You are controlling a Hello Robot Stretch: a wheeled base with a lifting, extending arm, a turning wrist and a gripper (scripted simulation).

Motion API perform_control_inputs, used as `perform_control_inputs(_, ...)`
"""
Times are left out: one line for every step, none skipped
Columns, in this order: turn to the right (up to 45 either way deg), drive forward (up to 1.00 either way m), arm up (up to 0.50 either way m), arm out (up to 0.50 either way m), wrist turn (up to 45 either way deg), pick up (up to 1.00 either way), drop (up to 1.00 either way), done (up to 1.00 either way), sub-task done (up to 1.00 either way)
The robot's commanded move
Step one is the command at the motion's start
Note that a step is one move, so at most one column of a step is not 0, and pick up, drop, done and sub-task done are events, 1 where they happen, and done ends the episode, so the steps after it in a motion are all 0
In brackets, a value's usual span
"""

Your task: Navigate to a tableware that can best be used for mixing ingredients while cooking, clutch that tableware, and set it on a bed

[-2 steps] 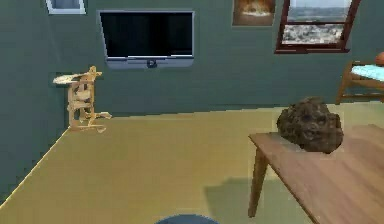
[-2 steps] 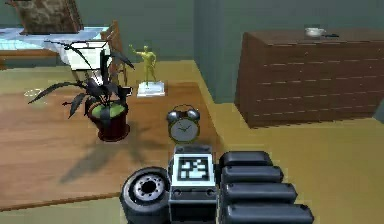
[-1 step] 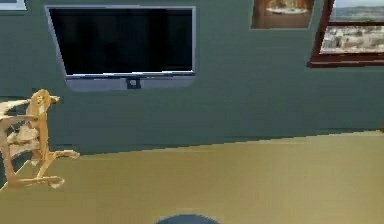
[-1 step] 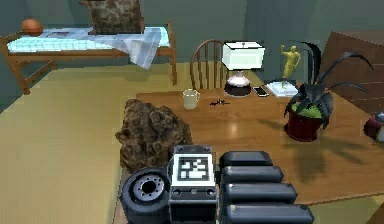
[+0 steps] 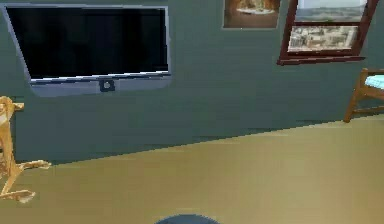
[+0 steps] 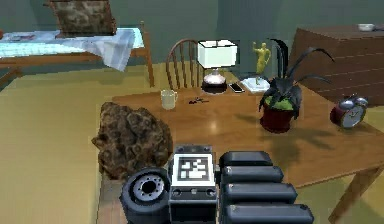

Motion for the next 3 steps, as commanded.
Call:
perform_control_inputs(0.0, 0.35, 0.0, 0.0, 0.0, 0.0, 0.0, 0.0, 0.0)
perform_control_inputs(30.0, 0.0, 0.0, 0.0, 0.0, 0.0, 0.0, 0.0, 0.0)
perform_control_inputs(0.0, 0.25, 0.0, 0.0, 0.0, 0.0, 0.0, 0.0, 0.0)
